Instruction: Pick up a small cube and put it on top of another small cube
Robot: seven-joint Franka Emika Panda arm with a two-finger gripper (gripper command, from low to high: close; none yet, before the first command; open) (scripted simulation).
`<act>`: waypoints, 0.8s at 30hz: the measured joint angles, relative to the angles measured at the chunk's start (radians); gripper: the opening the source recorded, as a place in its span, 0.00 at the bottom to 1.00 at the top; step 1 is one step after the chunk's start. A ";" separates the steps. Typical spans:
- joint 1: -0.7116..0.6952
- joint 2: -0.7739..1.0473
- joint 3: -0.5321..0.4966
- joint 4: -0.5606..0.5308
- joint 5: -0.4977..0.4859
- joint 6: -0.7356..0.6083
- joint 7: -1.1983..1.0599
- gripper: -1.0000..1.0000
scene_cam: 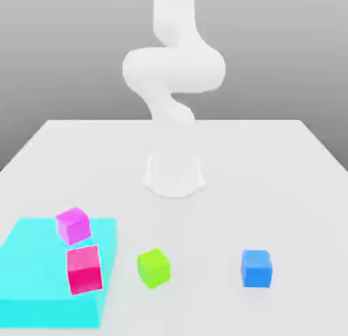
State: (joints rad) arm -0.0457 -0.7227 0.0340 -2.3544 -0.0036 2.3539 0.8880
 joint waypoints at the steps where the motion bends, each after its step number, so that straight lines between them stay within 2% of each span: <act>1: -0.020 0.038 0.015 -0.026 -0.003 0.026 0.044 0.50; 13: -0.223 0.485 0.150 -0.320 -0.047 0.331 0.560 0.50; 19: -0.263 0.709 0.159 -0.469 -0.023 0.487 0.787 0.50; 24: -0.230 0.876 0.105 -0.463 -0.098 0.619 0.881 0.50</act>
State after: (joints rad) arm -0.2760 0.1533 0.1388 -2.8173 -0.1012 2.9730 1.7688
